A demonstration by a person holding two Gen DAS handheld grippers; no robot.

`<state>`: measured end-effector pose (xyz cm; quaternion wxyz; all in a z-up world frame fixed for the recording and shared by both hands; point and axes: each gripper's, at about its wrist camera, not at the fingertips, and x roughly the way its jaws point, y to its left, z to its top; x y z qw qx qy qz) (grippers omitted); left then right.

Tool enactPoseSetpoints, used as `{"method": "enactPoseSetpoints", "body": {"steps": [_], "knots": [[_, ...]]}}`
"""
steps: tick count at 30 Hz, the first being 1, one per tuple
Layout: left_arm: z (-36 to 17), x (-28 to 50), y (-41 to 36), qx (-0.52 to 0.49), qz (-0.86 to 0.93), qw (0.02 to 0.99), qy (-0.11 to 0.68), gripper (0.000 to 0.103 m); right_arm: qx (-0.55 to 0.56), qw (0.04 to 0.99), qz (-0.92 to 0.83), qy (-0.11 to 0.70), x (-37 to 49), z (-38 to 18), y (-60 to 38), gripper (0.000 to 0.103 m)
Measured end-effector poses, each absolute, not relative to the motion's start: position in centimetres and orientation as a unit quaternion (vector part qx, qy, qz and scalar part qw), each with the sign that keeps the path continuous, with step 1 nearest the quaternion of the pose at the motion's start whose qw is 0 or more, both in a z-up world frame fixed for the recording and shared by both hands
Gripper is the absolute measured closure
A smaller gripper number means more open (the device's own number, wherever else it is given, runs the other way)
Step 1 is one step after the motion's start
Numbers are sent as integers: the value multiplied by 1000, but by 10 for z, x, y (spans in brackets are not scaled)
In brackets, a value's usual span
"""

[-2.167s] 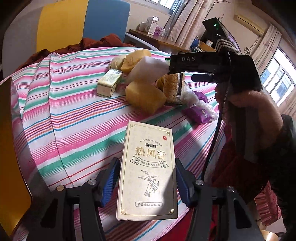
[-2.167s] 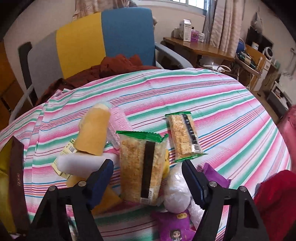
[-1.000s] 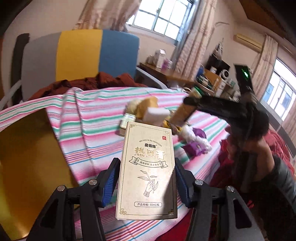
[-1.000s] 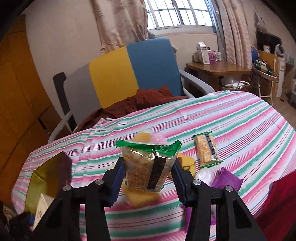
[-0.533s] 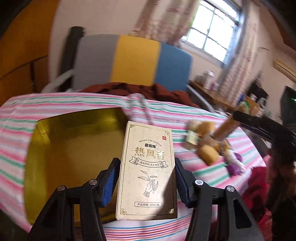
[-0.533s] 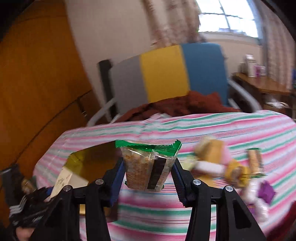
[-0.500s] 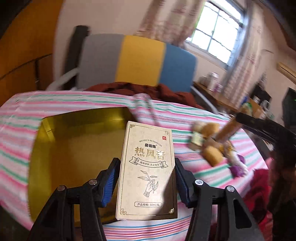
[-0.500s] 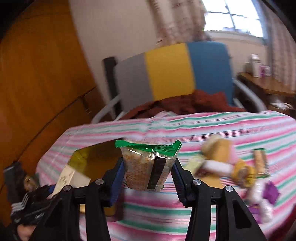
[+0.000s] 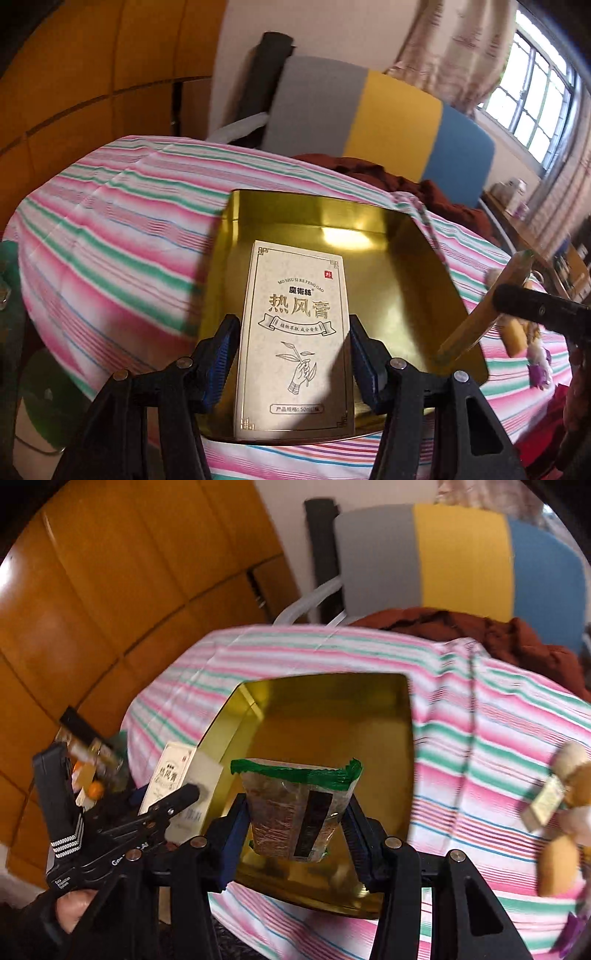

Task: Organize objects
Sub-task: 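Lower the medicine box and cracker packet into the gold tray, opening both tools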

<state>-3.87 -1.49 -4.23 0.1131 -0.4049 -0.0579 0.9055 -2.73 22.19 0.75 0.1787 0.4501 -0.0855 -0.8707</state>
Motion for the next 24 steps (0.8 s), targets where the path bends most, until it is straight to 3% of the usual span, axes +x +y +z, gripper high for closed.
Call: {"method": "enactPoseSetpoints", "body": {"steps": [2, 3, 4, 5, 6, 13, 17, 24], "knots": [[-44, -39, -21, -407, 906, 104, -60, 44, 466, 189, -861, -81, -34, 0, 209, 52], [-44, -39, -22, -407, 906, 102, -60, 43, 477, 193, -854, -81, -39, -4, 201, 46], [-43, -40, -23, -407, 906, 100, -60, 41, 481, 194, -851, -86, -43, -7, 197, 38], [-43, -40, -25, -406, 907, 97, -63, 35, 480, 198, -849, -99, -47, -8, 194, 19], [-42, -40, -27, -404, 908, 93, -67, 35, 476, 202, -849, -105, -50, -8, 191, 14], [-32, -41, -50, -385, 917, 63, -85, 35, 467, 182, -861, -87, -40, -8, 182, 10], [-20, -41, -55, -369, 924, 52, -90, 35, 450, 164, -876, -57, -30, -3, 176, 0], [-14, -37, -51, -364, 927, 49, -81, 35, 395, 127, -910, 26, -7, 3, 160, 0]]}}
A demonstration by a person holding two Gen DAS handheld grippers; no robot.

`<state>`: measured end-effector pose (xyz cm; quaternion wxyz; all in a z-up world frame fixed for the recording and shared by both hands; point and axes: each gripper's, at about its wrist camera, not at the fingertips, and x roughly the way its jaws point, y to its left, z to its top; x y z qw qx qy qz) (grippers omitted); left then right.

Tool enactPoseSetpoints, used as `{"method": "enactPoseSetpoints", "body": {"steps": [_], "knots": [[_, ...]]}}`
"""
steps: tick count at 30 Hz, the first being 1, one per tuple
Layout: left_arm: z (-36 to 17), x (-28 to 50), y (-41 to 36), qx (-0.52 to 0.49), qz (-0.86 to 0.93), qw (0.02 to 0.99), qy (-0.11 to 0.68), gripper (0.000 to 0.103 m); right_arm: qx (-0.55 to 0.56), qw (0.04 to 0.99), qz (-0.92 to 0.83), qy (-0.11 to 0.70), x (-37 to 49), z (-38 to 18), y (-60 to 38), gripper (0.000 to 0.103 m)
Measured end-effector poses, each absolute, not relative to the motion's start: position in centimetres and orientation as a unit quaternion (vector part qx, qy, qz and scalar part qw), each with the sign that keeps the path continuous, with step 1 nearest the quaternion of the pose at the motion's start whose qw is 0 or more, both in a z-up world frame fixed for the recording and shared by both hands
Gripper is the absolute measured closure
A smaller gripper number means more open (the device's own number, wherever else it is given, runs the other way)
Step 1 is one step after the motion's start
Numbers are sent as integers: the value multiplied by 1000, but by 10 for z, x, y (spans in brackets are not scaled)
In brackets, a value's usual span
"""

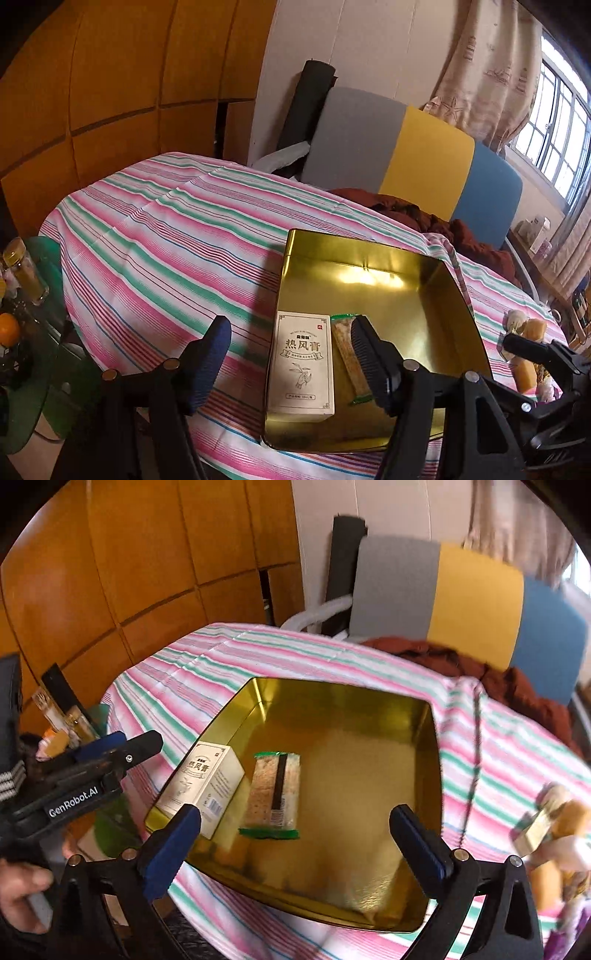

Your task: Organize objects

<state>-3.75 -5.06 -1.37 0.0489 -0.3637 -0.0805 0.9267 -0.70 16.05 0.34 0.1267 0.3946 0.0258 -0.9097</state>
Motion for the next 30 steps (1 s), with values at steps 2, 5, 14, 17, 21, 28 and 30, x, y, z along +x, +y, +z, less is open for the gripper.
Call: {"method": "enactPoseSetpoints", "body": {"steps": [2, 5, 14, 17, 21, 28, 30], "knots": [[-12, -35, -47, -363, 928, 51, -73, 35, 380, 109, -918, 41, -2, 5, 160, 0], [-8, -30, -37, -355, 932, 54, -56, 35, 366, 86, -926, 46, 2, 9, 164, 0], [-7, -22, -8, -361, 929, 76, -20, 35, 350, 22, -936, 29, 10, 8, 193, 0], [-9, -21, -2, -366, 927, 76, -11, 35, 350, 17, -936, 31, 11, 5, 196, 0], [-7, -19, 4, -365, 928, 77, 1, 34, 337, 3, -941, 35, 15, 8, 198, 0], [-5, -15, 11, -362, 928, 83, 12, 35, 329, -12, -944, 36, 19, 7, 203, 0], [-5, -14, 13, -361, 929, 84, 16, 35, 329, -16, -944, 31, 19, 6, 206, 0]]}}
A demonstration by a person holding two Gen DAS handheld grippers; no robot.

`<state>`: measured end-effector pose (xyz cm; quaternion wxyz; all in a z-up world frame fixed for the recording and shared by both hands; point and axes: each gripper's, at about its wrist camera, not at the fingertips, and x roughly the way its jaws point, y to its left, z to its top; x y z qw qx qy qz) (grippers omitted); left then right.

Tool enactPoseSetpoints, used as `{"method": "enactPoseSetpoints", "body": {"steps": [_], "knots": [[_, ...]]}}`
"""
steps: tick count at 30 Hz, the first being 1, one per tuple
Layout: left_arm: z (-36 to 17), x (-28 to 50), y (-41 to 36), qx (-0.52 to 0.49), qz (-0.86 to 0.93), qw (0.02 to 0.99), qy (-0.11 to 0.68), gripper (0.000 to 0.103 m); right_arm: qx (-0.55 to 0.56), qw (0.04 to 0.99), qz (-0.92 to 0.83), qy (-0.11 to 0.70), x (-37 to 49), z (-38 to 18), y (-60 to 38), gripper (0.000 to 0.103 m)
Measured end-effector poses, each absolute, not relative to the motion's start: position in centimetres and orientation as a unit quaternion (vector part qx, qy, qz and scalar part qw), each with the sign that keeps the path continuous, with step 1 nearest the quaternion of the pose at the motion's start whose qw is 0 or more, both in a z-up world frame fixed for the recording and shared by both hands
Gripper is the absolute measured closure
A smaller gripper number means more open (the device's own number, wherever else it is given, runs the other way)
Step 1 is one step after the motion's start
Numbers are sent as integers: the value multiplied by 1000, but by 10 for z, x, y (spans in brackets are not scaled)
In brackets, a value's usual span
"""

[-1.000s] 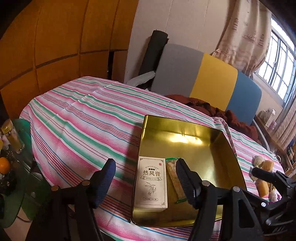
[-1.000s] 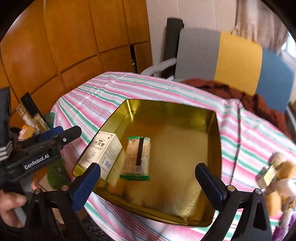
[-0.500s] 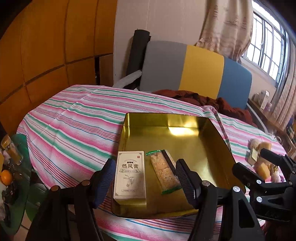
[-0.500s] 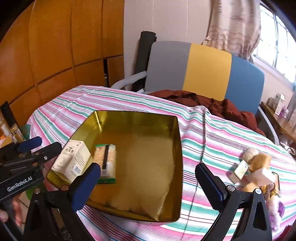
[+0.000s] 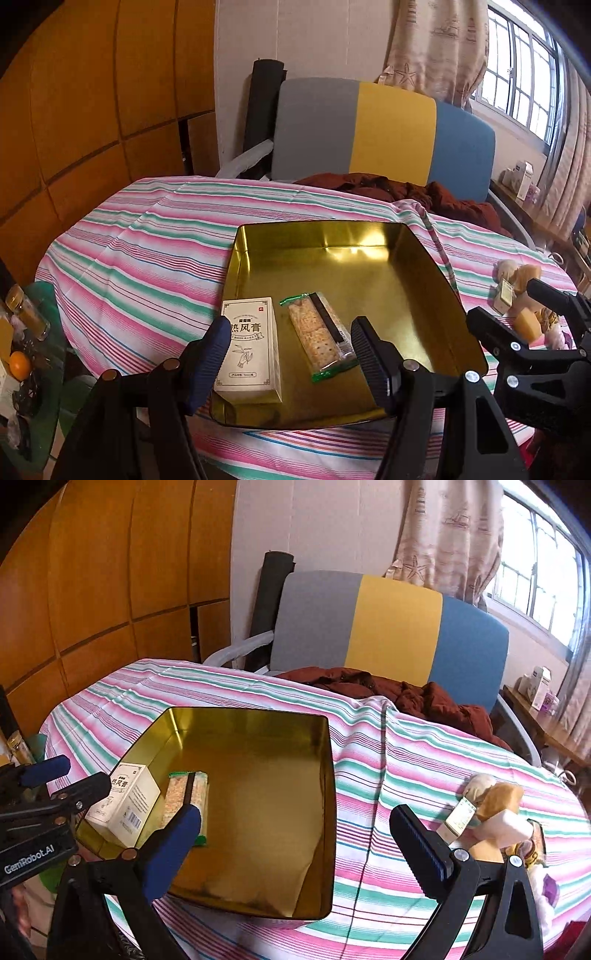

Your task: Organize objects

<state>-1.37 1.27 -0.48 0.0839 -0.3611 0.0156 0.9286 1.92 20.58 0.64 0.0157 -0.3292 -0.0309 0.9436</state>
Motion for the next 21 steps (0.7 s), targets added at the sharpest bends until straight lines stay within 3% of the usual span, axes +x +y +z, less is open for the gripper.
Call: {"method": "enactPoseSetpoints", "body": {"steps": [21], "knots": [[-2, -11, 15, -359, 929, 92, 19, 35, -311, 29, 949, -36, 28, 9, 209, 0]]}}
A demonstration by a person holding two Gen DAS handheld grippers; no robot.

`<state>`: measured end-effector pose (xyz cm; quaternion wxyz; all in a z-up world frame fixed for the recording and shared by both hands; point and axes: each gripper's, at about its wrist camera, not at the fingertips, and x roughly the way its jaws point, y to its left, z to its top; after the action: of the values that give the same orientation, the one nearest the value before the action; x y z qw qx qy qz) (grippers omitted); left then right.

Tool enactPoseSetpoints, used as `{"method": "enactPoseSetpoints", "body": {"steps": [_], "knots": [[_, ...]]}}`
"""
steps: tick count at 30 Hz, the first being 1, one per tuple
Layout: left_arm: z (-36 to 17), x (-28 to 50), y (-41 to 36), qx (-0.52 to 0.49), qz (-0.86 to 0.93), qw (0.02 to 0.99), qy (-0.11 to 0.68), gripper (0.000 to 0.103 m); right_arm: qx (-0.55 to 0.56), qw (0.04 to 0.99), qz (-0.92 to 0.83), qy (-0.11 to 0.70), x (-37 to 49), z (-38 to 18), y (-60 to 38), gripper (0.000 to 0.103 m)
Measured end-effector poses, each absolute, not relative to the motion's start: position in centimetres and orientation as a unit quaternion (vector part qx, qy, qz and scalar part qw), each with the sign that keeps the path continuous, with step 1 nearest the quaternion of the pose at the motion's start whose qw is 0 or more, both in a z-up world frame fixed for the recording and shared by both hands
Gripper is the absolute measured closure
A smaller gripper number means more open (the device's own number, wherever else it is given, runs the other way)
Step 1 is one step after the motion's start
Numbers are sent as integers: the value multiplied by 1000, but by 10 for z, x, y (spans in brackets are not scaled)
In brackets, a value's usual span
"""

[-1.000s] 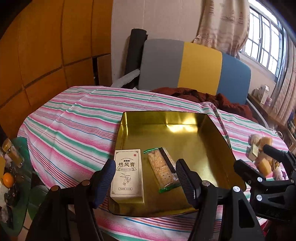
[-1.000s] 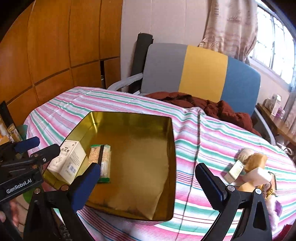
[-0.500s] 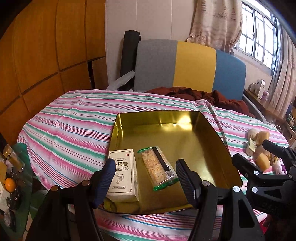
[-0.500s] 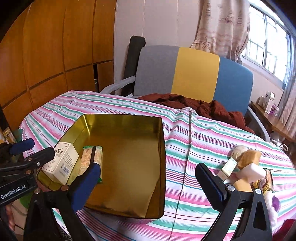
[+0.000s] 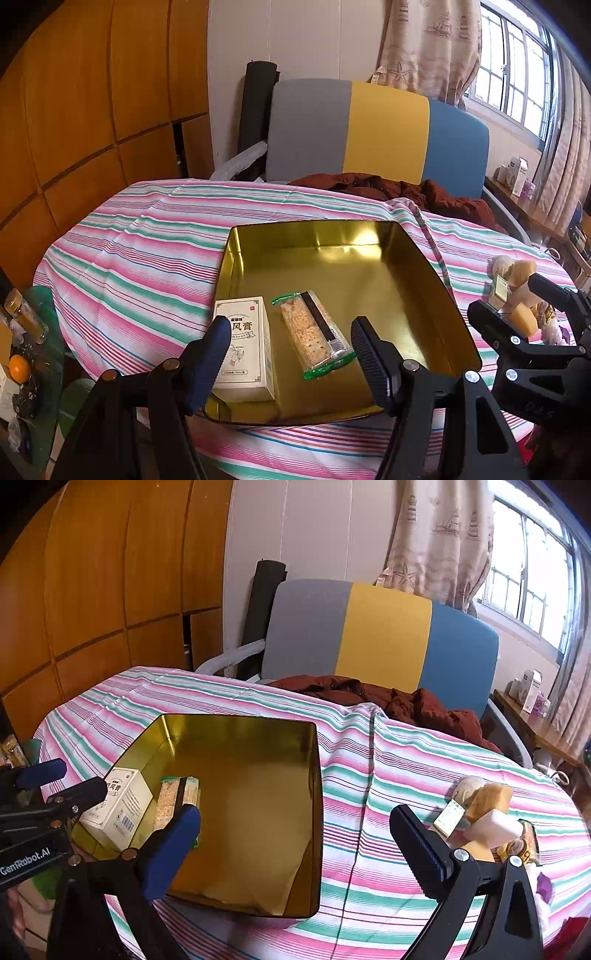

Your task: Organize objects

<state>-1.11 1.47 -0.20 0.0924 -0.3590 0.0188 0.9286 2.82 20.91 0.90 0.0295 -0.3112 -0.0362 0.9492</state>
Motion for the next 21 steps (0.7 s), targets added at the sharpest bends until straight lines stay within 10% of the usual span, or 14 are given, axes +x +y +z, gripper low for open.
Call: {"method": "enactPoseSetpoints", "body": {"steps": [21], "knots": [[-6, -9, 5, -364, 928, 81, 12, 35, -307, 14, 951, -38, 32, 8, 201, 0]]}}
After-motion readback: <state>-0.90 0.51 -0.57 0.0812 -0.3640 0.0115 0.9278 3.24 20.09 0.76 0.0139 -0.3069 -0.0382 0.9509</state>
